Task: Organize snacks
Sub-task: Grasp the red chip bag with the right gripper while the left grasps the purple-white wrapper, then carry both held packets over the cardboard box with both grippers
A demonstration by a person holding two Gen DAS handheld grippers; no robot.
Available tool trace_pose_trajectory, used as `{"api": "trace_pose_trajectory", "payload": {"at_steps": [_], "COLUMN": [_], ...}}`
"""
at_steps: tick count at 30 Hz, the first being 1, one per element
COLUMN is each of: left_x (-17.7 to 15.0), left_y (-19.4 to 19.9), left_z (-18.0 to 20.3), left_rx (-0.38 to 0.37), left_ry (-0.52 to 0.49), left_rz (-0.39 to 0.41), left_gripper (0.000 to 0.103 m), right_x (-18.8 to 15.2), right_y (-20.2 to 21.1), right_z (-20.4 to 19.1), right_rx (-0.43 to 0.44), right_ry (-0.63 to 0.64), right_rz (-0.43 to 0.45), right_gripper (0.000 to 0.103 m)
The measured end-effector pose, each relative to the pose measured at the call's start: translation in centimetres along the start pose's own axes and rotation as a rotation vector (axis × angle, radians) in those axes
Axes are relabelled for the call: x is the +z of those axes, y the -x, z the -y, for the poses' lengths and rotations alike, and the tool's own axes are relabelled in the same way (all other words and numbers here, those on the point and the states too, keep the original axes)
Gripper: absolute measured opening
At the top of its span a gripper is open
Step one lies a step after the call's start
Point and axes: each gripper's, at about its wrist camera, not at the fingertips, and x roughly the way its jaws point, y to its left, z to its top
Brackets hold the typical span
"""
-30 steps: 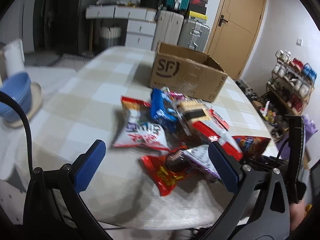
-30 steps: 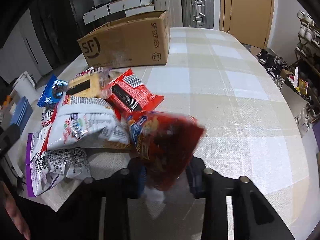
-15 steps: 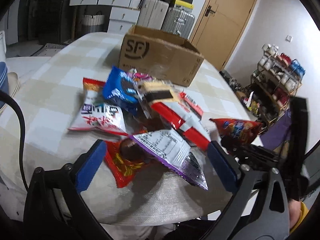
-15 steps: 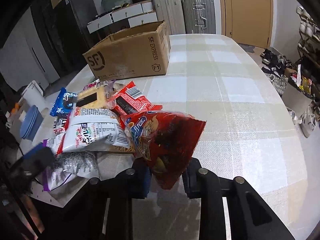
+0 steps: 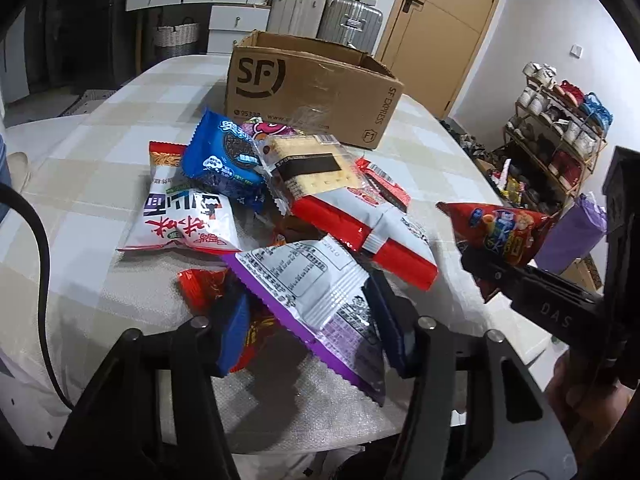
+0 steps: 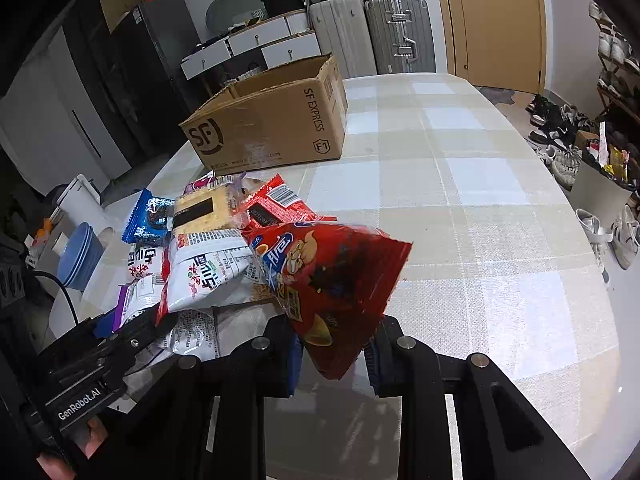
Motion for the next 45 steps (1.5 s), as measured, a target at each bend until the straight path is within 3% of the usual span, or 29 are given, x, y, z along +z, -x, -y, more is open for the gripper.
{"api": "trace_pose_trajectory", "payload": {"at_steps": [10, 20, 33, 42, 45], "left_x": [-0.1, 0.4, 1.9, 4.9, 6.9], "left_y": [1.8, 5.4, 9.1, 12.2, 13.3], "left_z": [-1.4, -3.8, -7.2, -7.6, -7.8], "left_rx": [-0.053, -0.099, -0.223, -0.268, -0.282], "left_ry": [0.018, 0.049, 0.175, 0.186, 0.19], "left_rz": [0.03, 0.097, 0.14, 0.195, 0.218], "left_gripper": [0.042, 0.042, 0.042, 0.042, 0.042], "right_x": [-0.2, -0.1, 0.1, 1.1, 1.8], "right_y": [-0.1, 2.1, 4.1, 6.0, 6.6], "right_z": [-0.1, -0.6, -1.5, -2.4, -3.2], "right_rx": [-0.006, 0.043, 0.131, 0.236, 0.223], "right_ry": [-0.001, 0.005, 0.001, -0.007, 0.012], "right_rz": [0.002, 0.099, 0.176, 0.238, 0.255], "right_gripper": [0.026, 0.026, 0.026, 0.026, 0.026]}}
